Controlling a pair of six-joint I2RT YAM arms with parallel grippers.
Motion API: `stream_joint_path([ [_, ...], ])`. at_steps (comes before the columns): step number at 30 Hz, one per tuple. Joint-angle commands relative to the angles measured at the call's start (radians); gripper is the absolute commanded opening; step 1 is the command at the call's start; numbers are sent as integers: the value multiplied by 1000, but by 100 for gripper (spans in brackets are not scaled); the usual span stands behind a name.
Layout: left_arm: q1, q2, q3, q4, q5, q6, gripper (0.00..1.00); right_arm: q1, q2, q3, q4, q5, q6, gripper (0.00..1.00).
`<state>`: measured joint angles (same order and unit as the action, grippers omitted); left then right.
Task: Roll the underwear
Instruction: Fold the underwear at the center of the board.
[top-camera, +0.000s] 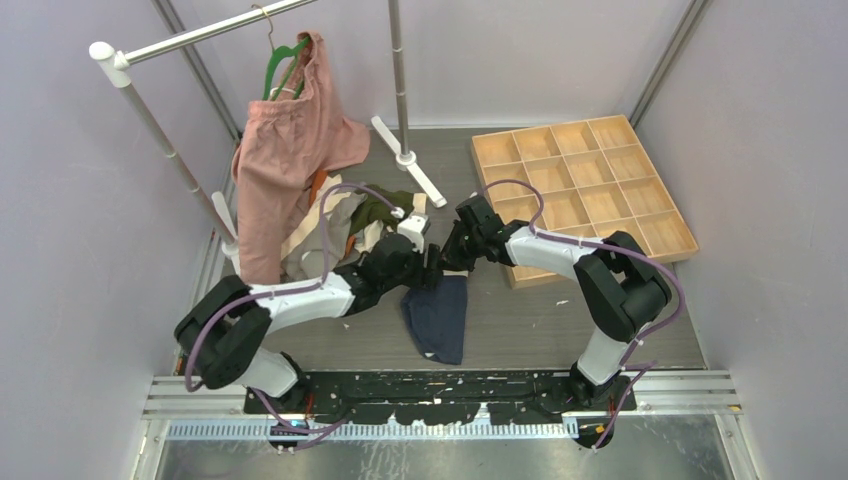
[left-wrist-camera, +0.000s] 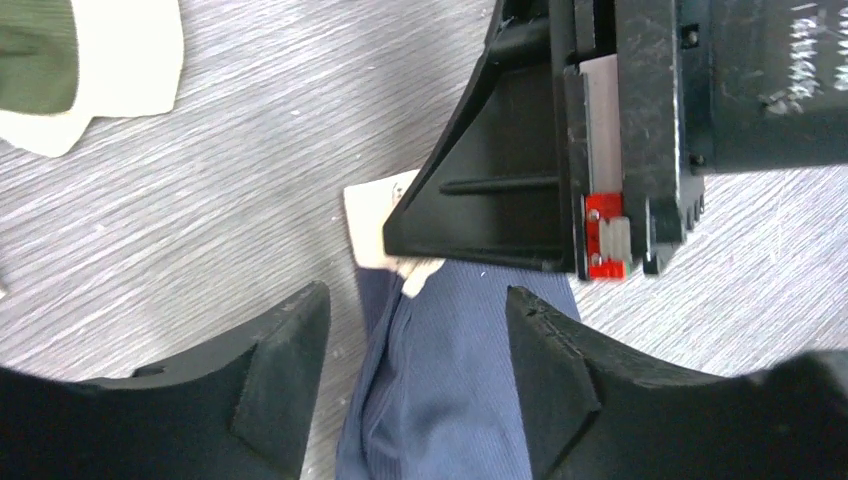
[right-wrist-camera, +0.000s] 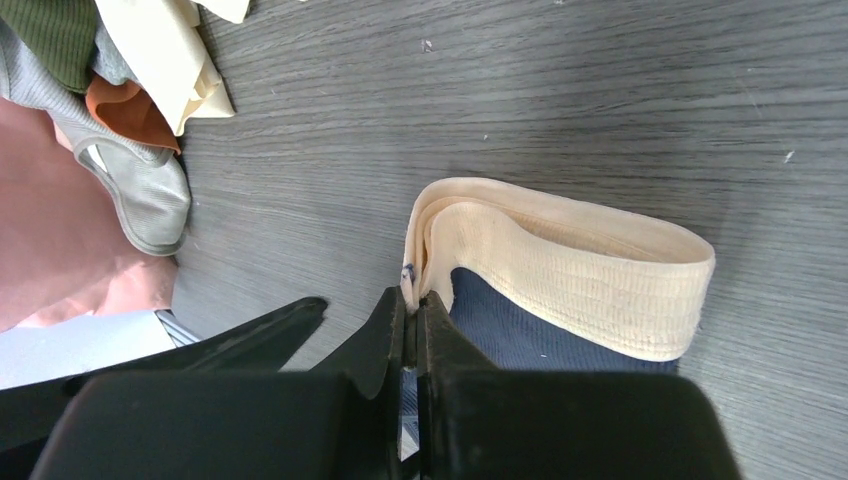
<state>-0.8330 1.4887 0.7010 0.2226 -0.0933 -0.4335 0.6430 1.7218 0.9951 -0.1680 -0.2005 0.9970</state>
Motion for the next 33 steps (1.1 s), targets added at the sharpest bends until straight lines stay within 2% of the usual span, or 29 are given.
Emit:
stream_joint_path([
  [1,-3,-117,-56,-83,-86,-15,68,-2,-30,30,7,15,-18,1],
  [4,-3,-180,-116,-120,-113,-48,75,-2,-33,31,5,13,-19,1],
  [5,-3,-198,-135,-123,-108,-59,84,-3,-33,31,5,13,-21,1],
  [7,-3,-222,-164,-125,-80,-75,90,-3,-34,33,5,11,-22,1],
  [11,-3,-235,-201,-106,-21,-91,98,-3,-37,33,4,6,-24,1],
  [14,-3,-234,-210,-97,4,-88,98,-3,-39,33,4,3,-25,1],
  [18,-3,-217,-209,-94,27,-85,87,-3,-42,32,4,5,-26,1],
  [22,-3,-203,-208,-101,33,-84,65,-2,-45,36,2,9,-25,1],
  [33,-3,-217,-171,-211,22,-42,20,-12,-22,75,-13,7,-45,1],
])
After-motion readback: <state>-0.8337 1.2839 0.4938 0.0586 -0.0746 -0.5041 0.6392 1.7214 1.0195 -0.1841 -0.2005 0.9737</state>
